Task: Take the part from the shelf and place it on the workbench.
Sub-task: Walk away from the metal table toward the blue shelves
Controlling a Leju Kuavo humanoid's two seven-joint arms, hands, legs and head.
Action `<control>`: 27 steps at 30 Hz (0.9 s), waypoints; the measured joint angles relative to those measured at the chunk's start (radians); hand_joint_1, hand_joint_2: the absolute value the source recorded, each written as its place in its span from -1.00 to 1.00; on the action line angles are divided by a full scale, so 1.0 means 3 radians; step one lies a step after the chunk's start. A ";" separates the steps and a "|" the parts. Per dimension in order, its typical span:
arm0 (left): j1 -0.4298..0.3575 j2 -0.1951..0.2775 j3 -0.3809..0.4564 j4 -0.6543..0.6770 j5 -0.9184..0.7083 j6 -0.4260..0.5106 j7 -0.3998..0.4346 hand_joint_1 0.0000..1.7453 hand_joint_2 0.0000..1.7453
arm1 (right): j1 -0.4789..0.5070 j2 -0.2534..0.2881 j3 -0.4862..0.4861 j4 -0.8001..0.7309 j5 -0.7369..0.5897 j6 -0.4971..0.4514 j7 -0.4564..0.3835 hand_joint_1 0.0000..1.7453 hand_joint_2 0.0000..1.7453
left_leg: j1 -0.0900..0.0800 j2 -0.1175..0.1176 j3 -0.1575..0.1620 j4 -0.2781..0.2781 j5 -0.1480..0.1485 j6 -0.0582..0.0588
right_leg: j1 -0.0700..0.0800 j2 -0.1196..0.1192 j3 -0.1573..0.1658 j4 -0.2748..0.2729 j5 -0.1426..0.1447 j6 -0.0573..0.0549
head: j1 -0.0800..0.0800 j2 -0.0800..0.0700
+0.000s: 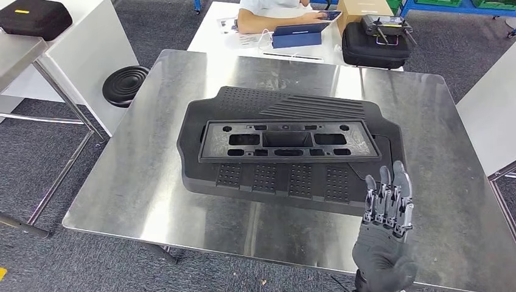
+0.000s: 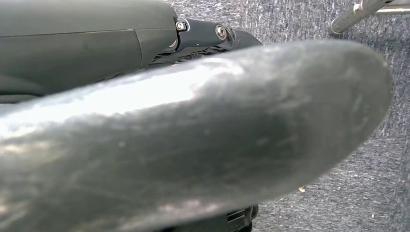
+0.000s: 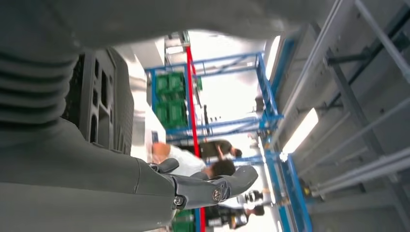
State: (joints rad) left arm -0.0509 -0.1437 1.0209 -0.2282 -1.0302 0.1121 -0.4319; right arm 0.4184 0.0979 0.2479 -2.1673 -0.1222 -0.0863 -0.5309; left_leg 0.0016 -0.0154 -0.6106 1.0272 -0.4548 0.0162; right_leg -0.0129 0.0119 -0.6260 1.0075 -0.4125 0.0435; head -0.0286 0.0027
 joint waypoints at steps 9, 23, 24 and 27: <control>0.0003 0.0007 0.0045 -0.0010 -0.0020 -0.0008 -0.0008 -1.00 -1.00 | 0.0080 0.0119 -0.0219 -0.0095 0.0117 -0.0020 -0.0054 -1.00 -1.00 | 0.0000 0.0000 0.0001 0.0000 0.0000 0.0000 | 0.0000 0.0000 0.0001 0.0000 0.0000 0.0000 | 0.0000 0.0000; 0.0011 0.0011 0.0079 -0.0028 -0.0013 -0.0008 -0.0006 -1.00 -1.00 | 0.0116 0.0205 -0.0288 -0.0161 0.0242 -0.0031 -0.0090 -1.00 -1.00 | 0.0029 0.0066 0.0078 -0.0068 0.0020 0.0097 | -0.0027 0.0006 -0.0109 0.0280 -0.0169 0.0033 | 0.0009 0.0000; 0.0012 0.0010 0.0081 -0.0028 -0.0013 -0.0008 -0.0006 -1.00 -1.00 | 0.0117 0.0205 -0.0293 -0.0162 0.0243 -0.0032 -0.0091 -1.00 -1.00 | 0.0033 0.0085 0.0081 -0.0071 0.0019 0.0101 | -0.0029 0.0002 -0.0212 0.0500 -0.0273 0.0029 | 0.0013 0.0000; 0.0013 0.0004 0.0088 -0.0028 -0.0013 -0.0008 -0.0006 -1.00 -1.00 | 0.0120 0.0205 -0.0305 -0.0162 0.0242 -0.0035 -0.0091 -1.00 -1.00 | 0.0042 0.0155 0.0078 -0.0070 0.0012 0.0090 | -0.0057 -0.0010 -0.0405 0.0928 -0.0431 0.0078 | 0.0013 0.0000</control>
State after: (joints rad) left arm -0.0471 -0.1426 1.0473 -0.2365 -1.0342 0.1099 -0.4337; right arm 0.4545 0.1594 0.1564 -2.2160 -0.0496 -0.0967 -0.5581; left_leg 0.0141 0.0312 -0.5872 1.0062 -0.4513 0.0432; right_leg -0.0301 0.0090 -0.7476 1.2859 -0.5417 0.0669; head -0.0246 0.0027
